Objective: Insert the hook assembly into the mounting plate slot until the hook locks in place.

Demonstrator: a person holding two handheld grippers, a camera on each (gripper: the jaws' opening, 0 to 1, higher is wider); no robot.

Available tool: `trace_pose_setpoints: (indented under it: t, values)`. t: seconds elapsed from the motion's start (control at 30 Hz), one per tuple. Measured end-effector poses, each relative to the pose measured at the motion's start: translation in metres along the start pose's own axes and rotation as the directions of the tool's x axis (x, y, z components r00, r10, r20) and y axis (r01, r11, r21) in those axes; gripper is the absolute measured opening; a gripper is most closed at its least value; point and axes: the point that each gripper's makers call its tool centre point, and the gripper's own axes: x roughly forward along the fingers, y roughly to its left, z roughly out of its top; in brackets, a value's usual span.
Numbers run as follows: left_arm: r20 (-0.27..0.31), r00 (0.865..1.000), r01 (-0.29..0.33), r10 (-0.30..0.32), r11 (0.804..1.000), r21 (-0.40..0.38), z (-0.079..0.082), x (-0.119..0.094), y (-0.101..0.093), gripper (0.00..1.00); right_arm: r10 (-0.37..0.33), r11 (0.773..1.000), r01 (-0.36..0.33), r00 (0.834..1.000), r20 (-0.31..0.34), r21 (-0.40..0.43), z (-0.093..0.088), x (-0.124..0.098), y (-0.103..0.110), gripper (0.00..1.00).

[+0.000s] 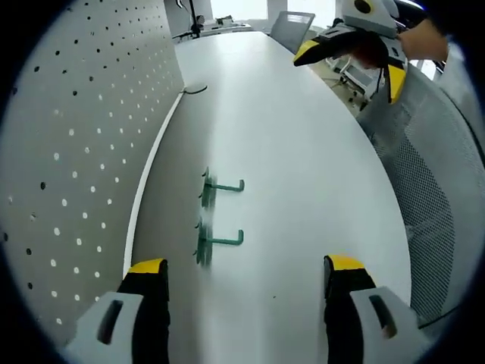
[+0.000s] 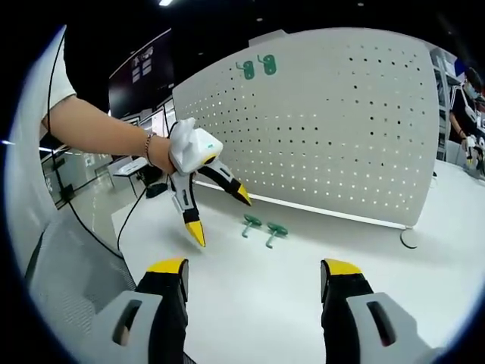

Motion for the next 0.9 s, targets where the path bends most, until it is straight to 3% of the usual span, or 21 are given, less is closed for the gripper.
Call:
trace_pose_setpoints:
  t: [0.9]
  values:
    - [-0.028,0.999,0.047,-0.046,0.999,0.011,-0.002,0.021,-0.001,0.83,-0.018,0.999,0.018,1.0,-0.016,0.032,-0.004,-0.001,-0.005,0.69]
